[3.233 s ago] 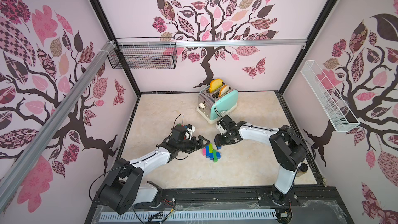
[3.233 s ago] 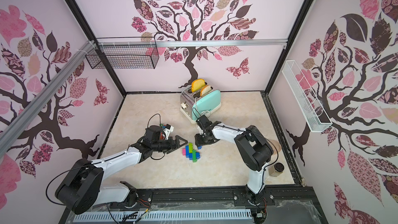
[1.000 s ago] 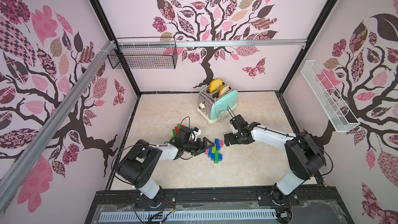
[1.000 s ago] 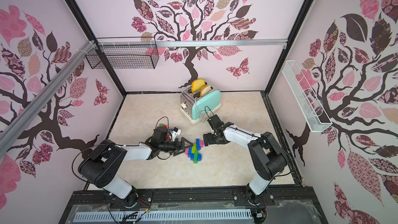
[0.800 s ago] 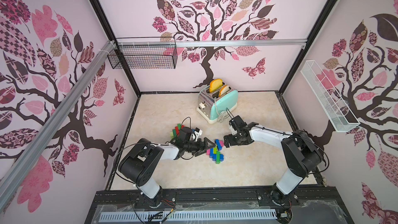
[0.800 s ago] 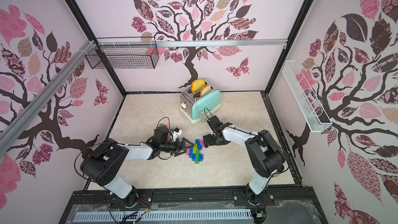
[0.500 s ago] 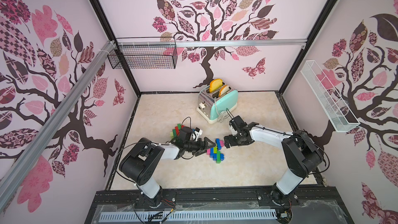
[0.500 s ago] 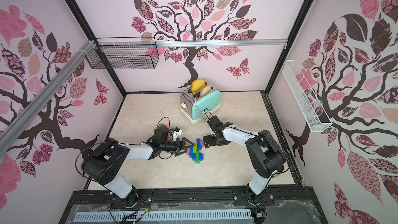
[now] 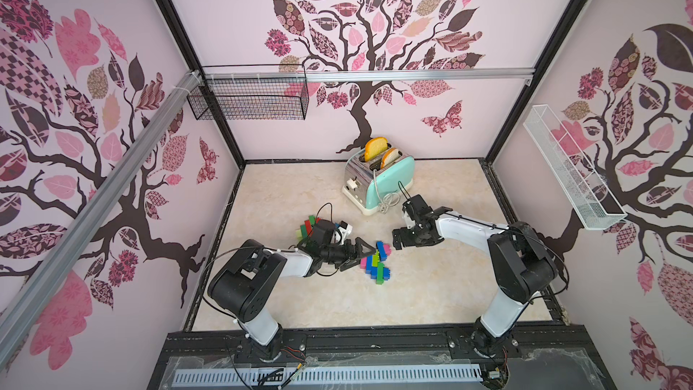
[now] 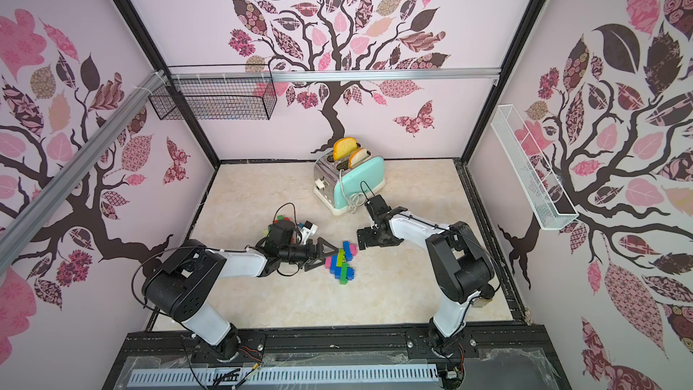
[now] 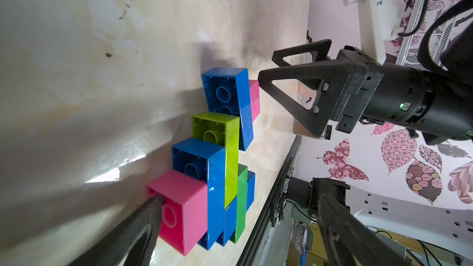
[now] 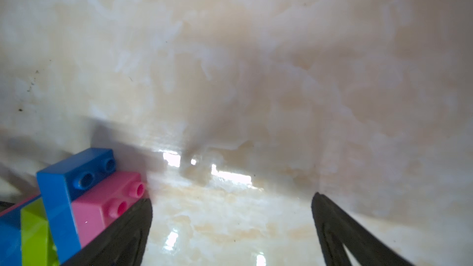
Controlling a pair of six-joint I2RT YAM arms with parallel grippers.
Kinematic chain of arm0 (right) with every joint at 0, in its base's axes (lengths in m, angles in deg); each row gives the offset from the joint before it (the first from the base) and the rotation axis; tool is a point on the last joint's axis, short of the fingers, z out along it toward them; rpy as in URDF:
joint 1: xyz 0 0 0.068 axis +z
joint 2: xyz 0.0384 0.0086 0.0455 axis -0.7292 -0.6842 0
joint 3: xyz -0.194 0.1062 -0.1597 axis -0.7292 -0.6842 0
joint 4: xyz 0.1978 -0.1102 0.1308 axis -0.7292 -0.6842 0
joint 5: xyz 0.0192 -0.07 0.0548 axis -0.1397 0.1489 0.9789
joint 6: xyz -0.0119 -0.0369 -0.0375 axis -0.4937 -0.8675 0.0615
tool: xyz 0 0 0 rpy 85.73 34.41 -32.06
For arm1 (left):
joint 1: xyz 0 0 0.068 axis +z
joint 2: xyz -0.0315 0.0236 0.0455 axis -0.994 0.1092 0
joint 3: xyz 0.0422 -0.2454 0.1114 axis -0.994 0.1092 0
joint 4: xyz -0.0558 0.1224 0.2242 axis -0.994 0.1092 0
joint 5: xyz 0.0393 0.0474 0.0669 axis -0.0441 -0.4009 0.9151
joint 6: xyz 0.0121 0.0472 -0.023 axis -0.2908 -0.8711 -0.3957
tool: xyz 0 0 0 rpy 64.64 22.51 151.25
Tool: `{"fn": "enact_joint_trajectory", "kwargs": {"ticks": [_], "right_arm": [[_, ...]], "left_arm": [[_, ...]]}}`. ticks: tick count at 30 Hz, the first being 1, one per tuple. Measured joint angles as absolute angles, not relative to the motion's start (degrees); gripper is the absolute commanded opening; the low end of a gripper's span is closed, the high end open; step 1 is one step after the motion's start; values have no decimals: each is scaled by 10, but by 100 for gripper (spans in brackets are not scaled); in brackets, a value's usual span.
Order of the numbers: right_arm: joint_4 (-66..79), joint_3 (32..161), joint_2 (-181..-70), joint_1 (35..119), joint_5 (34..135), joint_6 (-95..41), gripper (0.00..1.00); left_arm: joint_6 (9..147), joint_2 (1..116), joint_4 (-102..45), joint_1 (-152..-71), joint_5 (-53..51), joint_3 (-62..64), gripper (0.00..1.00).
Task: Assemble a heart with lego
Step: Assemble the lego brick at the center of the board.
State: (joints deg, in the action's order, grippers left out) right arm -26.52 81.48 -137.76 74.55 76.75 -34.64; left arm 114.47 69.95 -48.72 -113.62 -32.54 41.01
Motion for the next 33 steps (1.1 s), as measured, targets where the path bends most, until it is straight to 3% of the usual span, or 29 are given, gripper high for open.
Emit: {"fn": "enact_joint_trajectory", "kwargs": {"ticks": [8,33], "right_arm": [[-237,848,-1415,746,787,-369,100],[-245,814,-1382,748,846,-383,99]], "left_arm": [[1145,705,-487,-1136,-324,410,97],[1145,705,-487,-1106,-302,410,97]]}}
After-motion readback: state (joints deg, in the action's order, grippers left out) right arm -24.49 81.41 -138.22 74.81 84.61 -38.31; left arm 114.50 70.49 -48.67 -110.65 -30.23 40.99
